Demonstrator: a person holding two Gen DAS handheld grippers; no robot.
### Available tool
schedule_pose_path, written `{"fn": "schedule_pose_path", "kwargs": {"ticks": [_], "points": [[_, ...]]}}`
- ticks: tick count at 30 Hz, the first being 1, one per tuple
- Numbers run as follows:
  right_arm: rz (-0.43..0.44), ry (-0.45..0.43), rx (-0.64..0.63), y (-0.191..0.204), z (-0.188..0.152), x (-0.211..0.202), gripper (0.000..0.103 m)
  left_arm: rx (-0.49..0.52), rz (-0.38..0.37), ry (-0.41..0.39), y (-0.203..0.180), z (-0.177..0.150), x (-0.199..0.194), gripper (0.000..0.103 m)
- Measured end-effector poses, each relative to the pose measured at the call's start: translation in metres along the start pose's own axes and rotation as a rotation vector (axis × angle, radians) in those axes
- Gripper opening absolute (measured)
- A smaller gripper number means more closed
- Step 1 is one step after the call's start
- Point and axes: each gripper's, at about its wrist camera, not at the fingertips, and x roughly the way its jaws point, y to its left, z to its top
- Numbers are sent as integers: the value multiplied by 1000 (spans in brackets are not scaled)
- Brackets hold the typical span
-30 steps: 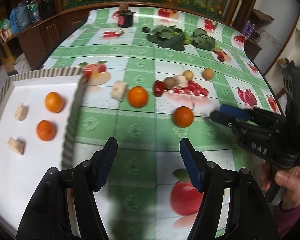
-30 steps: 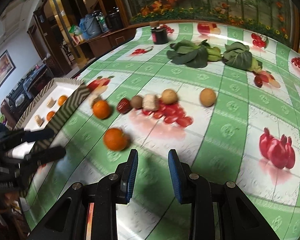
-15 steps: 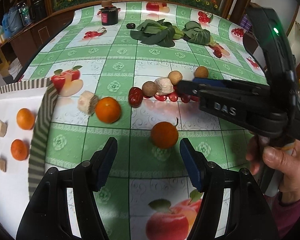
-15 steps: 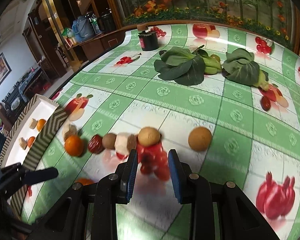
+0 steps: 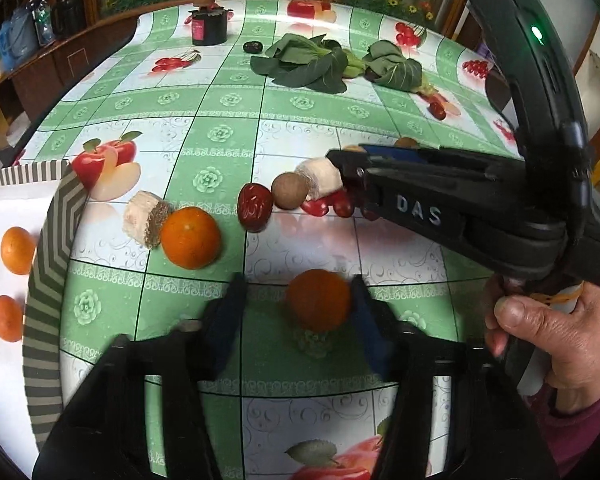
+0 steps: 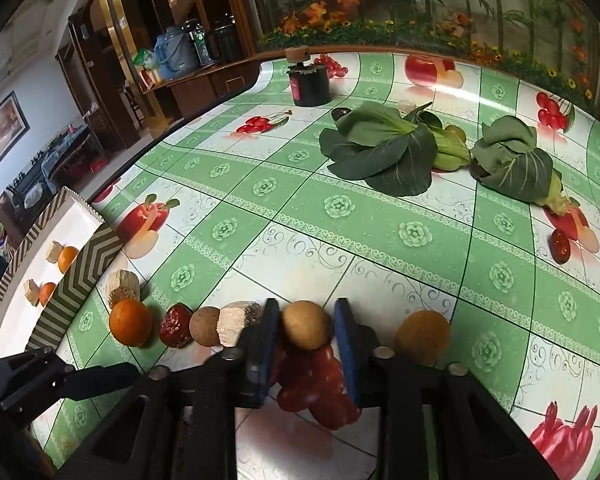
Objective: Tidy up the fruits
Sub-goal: 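Grasp the stemmed orange with the left gripper while the right gripper grasps a brown kiwi, then carry the orange and kiwi into the white tray and open both grippers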
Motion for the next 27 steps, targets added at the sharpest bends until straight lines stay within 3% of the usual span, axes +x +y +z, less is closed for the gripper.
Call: {"fn": "schedule_pose_path", "kwargs": {"ticks": [2,15,27], "points": [[3,0,4,-1,-3,-3,24,3,10,-2,1,-1,-1,30],[24,-26,15,15,-38,-49,24,-29,-27,-20,19,-23,-35,30],[122,-75,-60,87,-48,-78,24,-45,0,-74,50,-46,-93,31]]}}
